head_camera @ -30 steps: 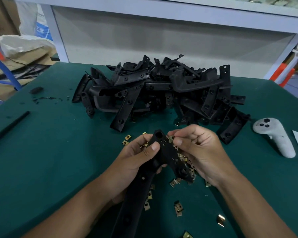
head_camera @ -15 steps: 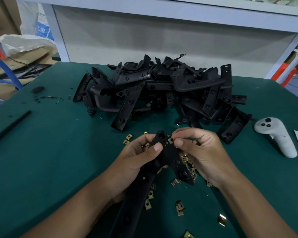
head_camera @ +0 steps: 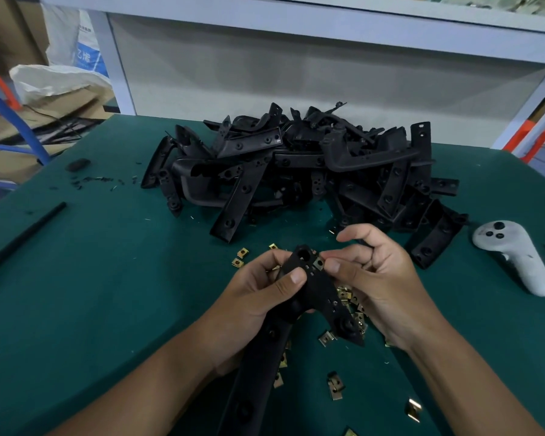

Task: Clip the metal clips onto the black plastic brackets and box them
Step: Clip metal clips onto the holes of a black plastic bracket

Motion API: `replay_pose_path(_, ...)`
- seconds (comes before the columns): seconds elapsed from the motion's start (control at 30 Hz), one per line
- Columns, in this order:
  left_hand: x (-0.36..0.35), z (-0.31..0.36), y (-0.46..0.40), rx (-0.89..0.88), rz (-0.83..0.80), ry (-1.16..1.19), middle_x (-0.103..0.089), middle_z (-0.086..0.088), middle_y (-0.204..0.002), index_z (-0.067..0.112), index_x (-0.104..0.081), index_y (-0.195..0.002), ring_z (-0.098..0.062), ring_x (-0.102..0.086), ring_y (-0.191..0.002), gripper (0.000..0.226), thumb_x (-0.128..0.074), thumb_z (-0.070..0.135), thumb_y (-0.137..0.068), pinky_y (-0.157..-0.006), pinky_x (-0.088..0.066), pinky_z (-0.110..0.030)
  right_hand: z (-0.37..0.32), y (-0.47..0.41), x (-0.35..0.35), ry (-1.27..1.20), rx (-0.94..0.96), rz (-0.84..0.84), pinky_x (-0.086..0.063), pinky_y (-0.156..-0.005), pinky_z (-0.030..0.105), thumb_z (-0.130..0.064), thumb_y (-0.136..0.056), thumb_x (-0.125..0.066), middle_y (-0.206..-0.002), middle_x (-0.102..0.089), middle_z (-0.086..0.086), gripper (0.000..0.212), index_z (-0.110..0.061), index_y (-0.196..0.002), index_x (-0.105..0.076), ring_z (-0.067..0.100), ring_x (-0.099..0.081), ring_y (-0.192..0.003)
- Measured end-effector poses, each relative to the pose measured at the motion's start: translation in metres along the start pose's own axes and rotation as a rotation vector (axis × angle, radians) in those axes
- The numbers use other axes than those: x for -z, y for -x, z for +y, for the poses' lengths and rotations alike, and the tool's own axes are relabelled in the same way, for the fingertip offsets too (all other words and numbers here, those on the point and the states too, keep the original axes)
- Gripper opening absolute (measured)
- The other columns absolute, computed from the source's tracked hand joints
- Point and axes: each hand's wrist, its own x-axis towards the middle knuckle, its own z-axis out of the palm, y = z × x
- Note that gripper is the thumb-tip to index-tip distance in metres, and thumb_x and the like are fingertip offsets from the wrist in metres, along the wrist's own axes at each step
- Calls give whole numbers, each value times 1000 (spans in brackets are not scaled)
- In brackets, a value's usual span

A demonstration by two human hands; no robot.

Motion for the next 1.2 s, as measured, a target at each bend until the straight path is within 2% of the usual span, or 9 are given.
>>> replay_pose_path(0.23, -4, 6, 0, -41, 46, -2, -69, -3, -77, 14, -66, -94, -9, -67, -63, 9, -67, 21, -89, -60, -54, -19, 4, 3, -5, 10, 11, 58, -62, -72, 34, -21, -62, -87, -85, -77, 17, 25, -21, -80, -69, 25, -75, -82)
replay_pose_path(0.4, -3, 6, 2, -33, 58, -45, -67, -4, -80, 18, -68, -93, -12, -64, -67, 11, -70, 27, -87, -63, -54, -22, 1, 4, -6, -14, 3, 28, -57, -65, 23, -22, -64, -84, -85, -77, 15, 36, -12, -93, -65, 14, -72, -73)
replay_pose_path(0.5, -3, 5, 3, -32, 71, -49, -67, -7, -85, 21, -69, -92, -16, -65, -72, 13, -74, 31, -85, -67, -55, -24, 2, 4, -5, -38, 4, 0, -56, -65, 22, -22, -68, -83, -82, -76, 13, 30, -13, -92, -67, 11, -69, -66)
replay_pose_path(0.57, -5, 5, 4, -49, 74, -46, -68, -5, -85, 19, -69, -93, -15, -66, -73, 13, -76, 29, -86, -67, -55, -24, 2, 4, -5, -21, 3, -11, -58, -72, 26, -29, -67, -90, -83, -76, 12, 29, -20, -89, -73, 17, -72, -75)
replay_pose_path(0.67, -8, 1, 3, -89, 93, -54, -69, -3, -84, 13, -66, -97, -14, -67, -76, 14, -72, 23, -89, -70, -55, -22, 3, 5, -4, 55, 0, 18, -61, -82, 35, -46, -57, -97, -89, -77, 14, 41, -26, -85, -75, 26, -74, -90)
replay_pose_path(0.8, -10, -1, 5, -108, 131, -76, -69, -3, -86, 17, -67, -95, -12, -67, -77, 15, -73, 27, -86, -69, -54, -20, 4, 5, -7, 82, 11, 68, -59, -76, 29, -32, -67, -88, -85, -77, 15, 21, -26, -82, -75, 24, -75, -84)
replay_pose_path(1.0, -7, -1, 4, -136, 170, -218, -69, -1, -89, 23, -67, -97, -11, -65, -82, 12, -74, 30, -90, -74, -52, -21, 8, 10, -13, 59, -64, 108, -56, -68, 26, -33, -62, -88, -64, -66, -4, 21, -27, -76, -74, 13, -68, -67)
replay_pose_path(1.1, -8, 2, 3, -117, 147, -198, -65, -7, -93, 25, -67, -96, -18, -62, -86, 20, -75, 39, -86, -79, -53, -28, 7, 10, -12, 23, -35, 66, -58, -68, 27, -31, -69, -93, -70, -68, -1, 24, -25, -81, -74, 17, -70, -70)
replay_pose_path(1.2, -11, 2, 2, -97, 155, -156, -63, -11, -93, 20, -66, -94, -18, -64, -83, 21, -76, 37, -87, -77, -54, -26, 8, 4, -4, 90, -8, 119, -61, -73, 38, -36, -85, -78, -90, -77, 3, 14, -24, -92, -74, 20, -74, -80)
